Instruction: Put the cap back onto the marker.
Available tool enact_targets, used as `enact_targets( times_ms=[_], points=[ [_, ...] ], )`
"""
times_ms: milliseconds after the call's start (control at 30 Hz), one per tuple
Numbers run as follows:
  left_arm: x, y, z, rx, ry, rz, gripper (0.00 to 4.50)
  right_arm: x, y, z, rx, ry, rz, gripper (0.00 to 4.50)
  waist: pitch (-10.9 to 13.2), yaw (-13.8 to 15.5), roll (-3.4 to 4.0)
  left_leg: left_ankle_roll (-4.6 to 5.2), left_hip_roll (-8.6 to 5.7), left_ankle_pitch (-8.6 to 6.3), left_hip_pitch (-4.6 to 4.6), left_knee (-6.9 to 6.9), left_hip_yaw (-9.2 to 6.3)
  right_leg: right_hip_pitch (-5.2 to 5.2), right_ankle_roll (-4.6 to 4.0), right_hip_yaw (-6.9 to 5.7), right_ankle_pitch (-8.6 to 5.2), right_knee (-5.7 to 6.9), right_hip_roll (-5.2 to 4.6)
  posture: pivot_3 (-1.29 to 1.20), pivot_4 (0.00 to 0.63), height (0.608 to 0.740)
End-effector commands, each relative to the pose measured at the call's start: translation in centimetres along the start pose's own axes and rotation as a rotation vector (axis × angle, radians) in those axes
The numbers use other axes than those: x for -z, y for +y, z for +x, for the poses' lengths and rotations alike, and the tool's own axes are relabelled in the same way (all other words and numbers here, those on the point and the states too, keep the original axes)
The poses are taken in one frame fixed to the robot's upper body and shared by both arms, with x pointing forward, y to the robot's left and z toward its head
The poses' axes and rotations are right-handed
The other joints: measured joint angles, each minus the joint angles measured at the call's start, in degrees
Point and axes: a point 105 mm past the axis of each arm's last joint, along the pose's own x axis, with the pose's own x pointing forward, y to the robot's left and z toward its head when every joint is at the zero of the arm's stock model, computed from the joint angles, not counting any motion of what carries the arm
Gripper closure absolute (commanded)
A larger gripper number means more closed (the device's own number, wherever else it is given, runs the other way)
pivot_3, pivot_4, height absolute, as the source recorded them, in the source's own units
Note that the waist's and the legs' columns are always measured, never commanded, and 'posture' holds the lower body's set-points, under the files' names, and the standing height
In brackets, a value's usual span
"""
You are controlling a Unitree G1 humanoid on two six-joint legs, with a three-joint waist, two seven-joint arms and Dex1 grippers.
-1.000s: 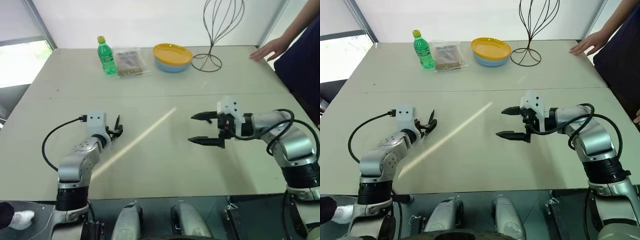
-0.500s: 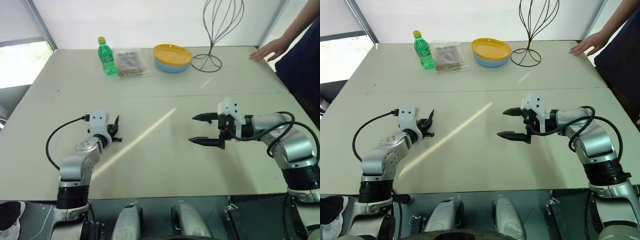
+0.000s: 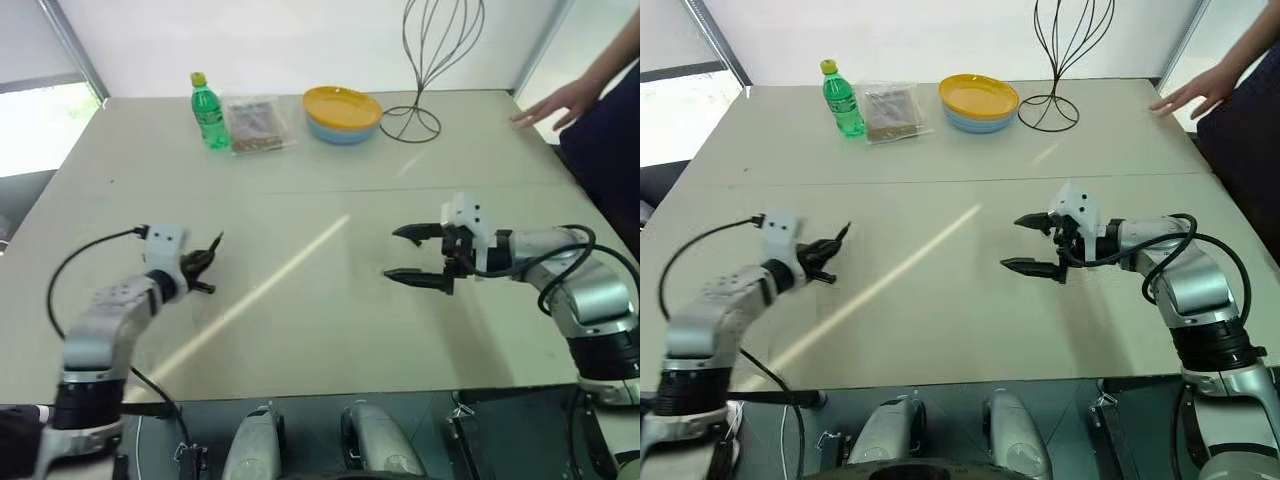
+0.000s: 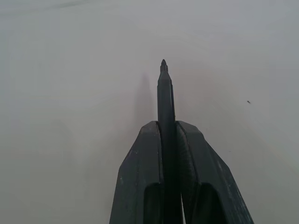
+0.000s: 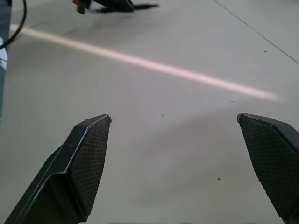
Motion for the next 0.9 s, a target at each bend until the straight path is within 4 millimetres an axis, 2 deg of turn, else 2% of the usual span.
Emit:
enact_targets(
  times_ms=[33, 100, 200, 333, 533, 700, 900],
  points=[
    [-3.3, 0.1, -1.1, 0.111, -0.096, 0.093, 4.44, -0.9, -1.6, -0.7, 0.095, -0.022, -0.050, 0.00, 0.01, 0.08, 0.02, 0.00, -0.01, 0.00, 0.00, 0.00, 0.02, 0.00, -0.03, 0.01, -0.01, -0.03, -0.04, 0.00, 0.150, 0.740],
    [-5.5, -0.7, -1.8, 0.232, -0.124, 0.170, 4.44, -0.3, -2.6, -1.0, 0.177, -0.010, -0.042, 0.00, 0.02, -0.02, -0.01, 0.00, 0.00, 0.00, 0.01, 0.00, 0.09, 0.01, -0.03, 0.02, -0.01, -0.05, -0.13, 0.00, 0.150, 0.740],
    [-7.4, -2.3, -2.6, 0.380, -0.146, 0.231, 4.44, 0.8, -4.1, -1.4, 0.297, 0.036, -0.041, 0.00, 0.03, -0.03, -0.01, 0.00, -0.03, 0.00, -0.06, 0.01, 0.13, -0.03, -0.01, 0.04, -0.01, -0.12, -0.23, 0.00, 0.150, 0.740],
    [-8.9, -4.4, -3.1, 0.540, -0.139, 0.301, 4.44, 1.9, -5.7, -2.0, 0.443, 0.059, -0.018, 0.00, 0.03, -0.11, 0.00, 0.00, -0.06, 0.00, -0.10, -0.01, 0.23, -0.07, 0.01, 0.06, -0.01, -0.13, -0.24, 0.00, 0.150, 0.740],
    [-8.9, -6.4, -2.9, 0.709, -0.061, 0.438, 4.44, 3.2, -7.0, -2.0, 0.580, 0.039, 0.085, 0.00, 0.03, -0.39, 0.02, 0.01, -0.07, 0.00, -0.11, -0.04, 0.23, -0.16, 0.04, 0.06, 0.01, -0.03, 0.06, 0.00, 0.150, 0.740],
    [-7.6, -6.4, -2.1, 0.743, 0.015, 0.550, 4.44, 4.1, -7.1, -1.1, 0.592, 0.063, 0.110, 0.00, 0.05, -0.51, 0.04, 0.02, -0.05, 0.00, -0.07, -0.19, 0.23, -0.23, 0.17, 0.07, 0.08, 0.00, 0.15, 0.00, 0.150, 0.740],
    [-7.2, -6.1, -1.6, 0.735, 0.012, 0.557, 4.44, 4.9, -7.2, 0.0, 0.581, 0.074, 0.117, 0.00, 0.05, -0.44, 0.04, 0.02, -0.06, 0.00, -0.11, -0.18, 0.24, -0.25, 0.20, 0.07, 0.08, -0.02, 0.15, 0.00, 0.150, 0.740]
  ],
)
